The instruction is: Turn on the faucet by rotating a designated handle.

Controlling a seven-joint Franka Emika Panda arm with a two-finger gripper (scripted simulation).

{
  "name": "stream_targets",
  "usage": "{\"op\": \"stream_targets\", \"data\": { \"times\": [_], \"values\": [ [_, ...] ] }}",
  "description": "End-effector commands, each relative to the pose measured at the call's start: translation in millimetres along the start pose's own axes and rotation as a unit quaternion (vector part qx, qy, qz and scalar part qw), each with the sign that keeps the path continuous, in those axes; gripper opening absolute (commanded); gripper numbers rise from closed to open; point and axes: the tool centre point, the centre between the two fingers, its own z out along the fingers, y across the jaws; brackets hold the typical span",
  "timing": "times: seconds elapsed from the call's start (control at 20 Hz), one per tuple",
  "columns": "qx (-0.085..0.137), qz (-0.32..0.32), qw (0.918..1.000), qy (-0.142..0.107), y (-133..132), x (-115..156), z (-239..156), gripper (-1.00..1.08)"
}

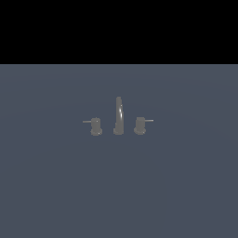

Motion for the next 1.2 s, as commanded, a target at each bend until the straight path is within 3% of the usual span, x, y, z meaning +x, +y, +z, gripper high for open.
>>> {"op": "stream_targets", "data": {
  "times": [0.0,0.4,0.7,1.15],
  "values": [
    [0.000,0.000,1.0000,0.000,0,0,0,-1.00],
    [0.003,-0.014,0.9999,0.005,-22,-1,-5,-1.00],
    [0.004,-0.011,0.9999,0.005,-22,1,-5,-1.00],
    [0.003,0.034,0.9994,0.005,-19,30,0,-1.00]
  ]
}}
